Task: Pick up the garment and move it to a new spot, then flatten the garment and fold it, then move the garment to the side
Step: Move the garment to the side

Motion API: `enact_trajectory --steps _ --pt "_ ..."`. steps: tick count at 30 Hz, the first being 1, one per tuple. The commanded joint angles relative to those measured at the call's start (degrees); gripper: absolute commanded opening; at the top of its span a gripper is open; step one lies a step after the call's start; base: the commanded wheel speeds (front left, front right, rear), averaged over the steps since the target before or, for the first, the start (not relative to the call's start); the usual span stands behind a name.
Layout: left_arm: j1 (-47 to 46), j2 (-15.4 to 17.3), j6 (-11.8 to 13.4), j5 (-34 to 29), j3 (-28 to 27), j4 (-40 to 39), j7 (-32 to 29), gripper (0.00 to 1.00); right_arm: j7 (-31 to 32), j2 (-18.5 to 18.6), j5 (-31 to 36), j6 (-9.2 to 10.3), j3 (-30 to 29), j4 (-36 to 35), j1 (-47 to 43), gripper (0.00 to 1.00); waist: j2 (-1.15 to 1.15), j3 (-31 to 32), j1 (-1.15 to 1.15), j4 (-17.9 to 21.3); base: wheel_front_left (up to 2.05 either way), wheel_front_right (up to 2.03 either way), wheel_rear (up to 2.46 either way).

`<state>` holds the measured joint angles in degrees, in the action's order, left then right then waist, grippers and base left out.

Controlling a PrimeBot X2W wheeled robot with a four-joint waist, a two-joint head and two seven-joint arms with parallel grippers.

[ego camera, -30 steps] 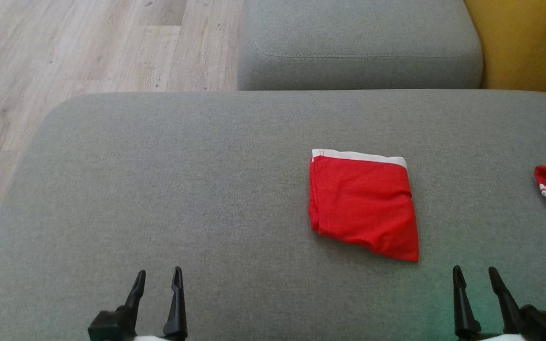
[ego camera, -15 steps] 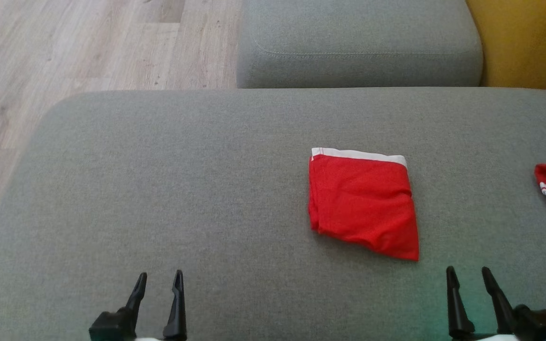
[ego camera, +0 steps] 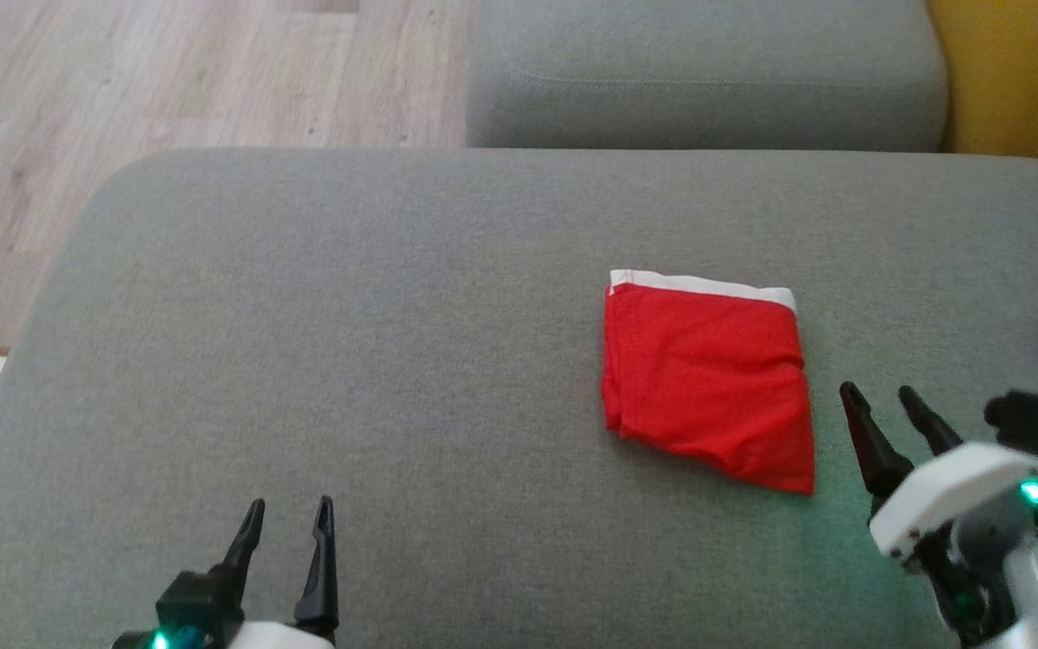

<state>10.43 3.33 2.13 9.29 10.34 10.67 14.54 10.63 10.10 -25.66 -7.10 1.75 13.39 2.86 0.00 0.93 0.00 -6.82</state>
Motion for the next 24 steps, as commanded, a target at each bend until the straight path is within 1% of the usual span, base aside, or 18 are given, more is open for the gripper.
enact_trajectory --steps 1,2,4,7,11,15,16,17,18,21,24 --pt "-3.17 -0.29 -0.26 -0.76 -2.05 -1.33 0.46 1.00 2.71 0.94 -1.83 -0.39 0.93 -0.45 3.11 1.00 0.00 -0.51 0.00 -0.54 0.00 0.00 0.00" --pt "-3.56 -0.29 -0.48 -0.92 -2.18 -1.16 0.46 1.00 5.77 0.52 -3.73 -0.39 0.47 0.88 4.67 1.00 0.00 -1.00 0.00 -0.87 0.00 0.00 0.00" --pt "-4.62 -0.30 -0.93 -1.23 -2.18 -0.90 0.46 1.00 10.29 0.07 -5.38 -0.39 -1.04 4.08 7.83 1.00 0.00 -2.11 0.00 -1.74 0.00 0.00 0.00" --pt "-6.15 -0.34 -1.36 -1.62 -1.69 -0.63 0.46 1.00 15.13 -0.82 -5.81 -0.39 -2.67 9.33 12.07 1.00 0.00 -3.74 0.00 -3.15 0.00 0.00 0.00" --pt "-7.87 -0.39 -1.46 -1.75 -0.75 -0.39 0.46 1.00 16.86 -1.74 -6.40 -0.39 -4.98 15.03 16.56 1.00 0.00 -5.60 0.00 -5.02 0.00 0.00 0.00" --pt "-9.08 -0.43 -1.18 -1.46 -0.29 -0.39 0.46 1.00 17.67 -2.08 -6.44 -0.39 -6.23 19.99 20.00 1.00 0.00 -6.98 0.00 -5.69 0.00 0.00 0.00" --pt "-9.21 -0.43 -0.97 -1.34 -0.24 -0.50 0.46 1.00 17.80 -2.30 -6.57 -0.39 -6.60 20.96 20.80 0.93 0.00 -7.30 0.00 -5.54 0.00 0.00 0.00" --pt "-9.28 -0.43 -0.72 -1.19 -0.20 -0.61 0.46 1.00 17.60 -2.65 -6.94 -0.39 -7.17 21.77 21.57 0.31 0.00 -7.50 0.00 -5.27 0.00 0.00 0.00" --pt "-9.29 -0.44 -0.47 -1.07 -0.18 -0.73 0.46 1.00 17.41 -3.06 -7.53 -0.39 -7.46 22.22 22.31 0.00 0.00 -7.70 0.00 -4.82 0.00 0.00 0.00" --pt "-9.17 -0.44 0.13 -0.72 -0.25 -1.26 0.46 1.00 16.48 -3.28 -8.31 -0.39 -7.29 22.38 23.70 0.00 0.00 -8.32 0.00 -2.33 0.00 0.00 0.00" --pt "-8.80 -0.45 0.48 -0.68 -1.02 -1.88 0.46 1.00 16.45 -2.19 -8.13 -0.39 -5.41 21.16 24.19 0.00 0.00 -9.16 0.00 1.78 0.00 0.00 0.00"
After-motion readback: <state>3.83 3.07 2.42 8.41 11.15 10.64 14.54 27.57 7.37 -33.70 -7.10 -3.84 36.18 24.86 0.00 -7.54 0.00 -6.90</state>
